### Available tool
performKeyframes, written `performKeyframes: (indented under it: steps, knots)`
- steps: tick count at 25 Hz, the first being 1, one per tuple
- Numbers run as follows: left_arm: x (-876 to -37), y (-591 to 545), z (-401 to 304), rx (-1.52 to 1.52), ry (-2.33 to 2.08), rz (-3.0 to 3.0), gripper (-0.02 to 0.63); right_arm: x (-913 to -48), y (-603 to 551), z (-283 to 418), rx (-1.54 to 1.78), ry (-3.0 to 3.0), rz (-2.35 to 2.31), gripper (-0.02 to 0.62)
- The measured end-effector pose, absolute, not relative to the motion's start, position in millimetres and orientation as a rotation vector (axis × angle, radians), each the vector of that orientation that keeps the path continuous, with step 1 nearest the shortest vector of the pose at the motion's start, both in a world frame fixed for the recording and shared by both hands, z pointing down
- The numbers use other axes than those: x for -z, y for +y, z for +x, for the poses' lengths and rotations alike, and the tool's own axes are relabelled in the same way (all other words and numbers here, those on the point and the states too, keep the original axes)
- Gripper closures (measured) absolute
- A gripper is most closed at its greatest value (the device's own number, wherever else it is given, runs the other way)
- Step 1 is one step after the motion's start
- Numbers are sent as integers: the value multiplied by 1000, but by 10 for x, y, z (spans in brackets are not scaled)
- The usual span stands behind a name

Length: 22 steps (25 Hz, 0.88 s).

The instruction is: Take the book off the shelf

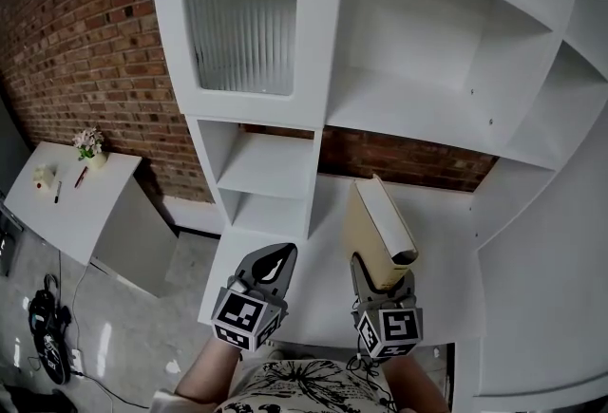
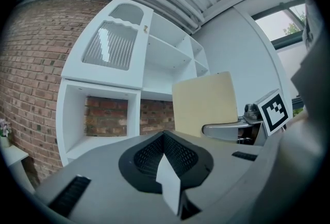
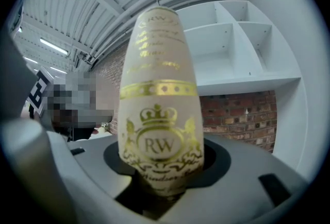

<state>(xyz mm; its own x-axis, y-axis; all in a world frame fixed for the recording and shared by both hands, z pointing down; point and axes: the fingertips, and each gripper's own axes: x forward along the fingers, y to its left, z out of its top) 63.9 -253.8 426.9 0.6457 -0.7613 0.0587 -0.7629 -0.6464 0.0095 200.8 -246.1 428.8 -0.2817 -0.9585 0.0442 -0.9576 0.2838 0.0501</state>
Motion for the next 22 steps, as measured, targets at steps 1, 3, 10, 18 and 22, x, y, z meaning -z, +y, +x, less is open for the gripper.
performKeyframes:
  steps: [1,3,10,18,22]
  knots:
    - [-4281,-2546,647,-83,-1300,2816,604,-4294,-2471,2007,18,-2464,1839,368]
    - [-4290,-2575,658,-83,-1300,2816,604,-4306,-2493,2020,5,-2464,1837,368]
    - [-4320,-2704,707,-89,-1284,2812,604,-4321,-2610,2106,-5,-2446,1859,368]
    - [-4236,-2801,725,-76,-1274,2839,604,-4258,-2729,2127,20,-2433,1887,368]
    - [-4240,-2854,697,-63,-1281,2829,604,-4279,-2762,2093,10,-2432,1881,368]
